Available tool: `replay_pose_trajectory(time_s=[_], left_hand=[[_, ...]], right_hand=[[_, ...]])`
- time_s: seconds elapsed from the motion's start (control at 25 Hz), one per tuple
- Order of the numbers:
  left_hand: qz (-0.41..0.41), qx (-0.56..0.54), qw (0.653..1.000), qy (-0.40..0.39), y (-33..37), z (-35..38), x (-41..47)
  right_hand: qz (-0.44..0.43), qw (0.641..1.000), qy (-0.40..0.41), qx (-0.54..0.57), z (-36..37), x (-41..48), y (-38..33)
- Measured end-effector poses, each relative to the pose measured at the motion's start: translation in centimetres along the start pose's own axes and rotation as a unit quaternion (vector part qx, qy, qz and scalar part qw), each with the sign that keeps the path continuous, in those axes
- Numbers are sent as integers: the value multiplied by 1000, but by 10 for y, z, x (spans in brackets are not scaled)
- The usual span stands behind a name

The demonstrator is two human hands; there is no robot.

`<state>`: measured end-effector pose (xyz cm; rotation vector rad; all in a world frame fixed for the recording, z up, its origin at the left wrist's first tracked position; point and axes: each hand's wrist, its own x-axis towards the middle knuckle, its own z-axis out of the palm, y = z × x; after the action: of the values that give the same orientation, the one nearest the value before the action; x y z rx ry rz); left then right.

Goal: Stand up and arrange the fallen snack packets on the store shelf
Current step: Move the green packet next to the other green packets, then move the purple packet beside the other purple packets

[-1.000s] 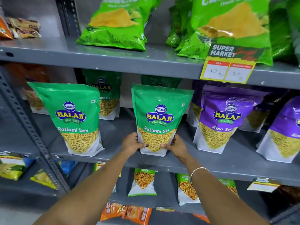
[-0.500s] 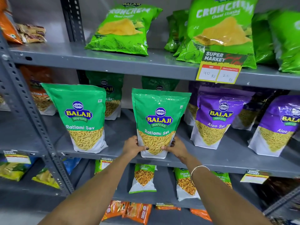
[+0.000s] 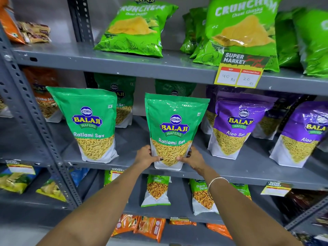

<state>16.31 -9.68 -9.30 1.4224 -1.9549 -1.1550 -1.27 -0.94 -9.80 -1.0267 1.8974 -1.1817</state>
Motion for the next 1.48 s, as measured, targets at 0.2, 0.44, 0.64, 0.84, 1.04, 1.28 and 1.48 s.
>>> replay_pose_trajectory(time_s=[0.2, 0.44, 0.64, 0.84, 1.04, 1.28, 1.48], left_hand=[[4, 24, 999, -38, -6, -3, 5], [165, 171, 950, 201, -18, -4, -19], [370, 264, 870, 191, 0, 35, -37], [372, 194, 907, 46, 62, 103, -46], [139, 37, 990, -3, 123, 160, -8], [6, -87, 994, -62, 143, 201, 37], [-13, -117, 993, -19, 147, 220, 34]], right_hand=[[6, 1000, -17, -23, -1, 2, -3], [39, 997, 7, -73, -21, -12, -5], [77, 979, 108, -153, -71, -31, 8], [95, 976, 147, -130, -140, -38, 29], [82, 987, 132, -52, -211, -7, 56], [18, 999, 5, 42, -246, 56, 76], [-31, 993, -11, 116, -236, 67, 80]])
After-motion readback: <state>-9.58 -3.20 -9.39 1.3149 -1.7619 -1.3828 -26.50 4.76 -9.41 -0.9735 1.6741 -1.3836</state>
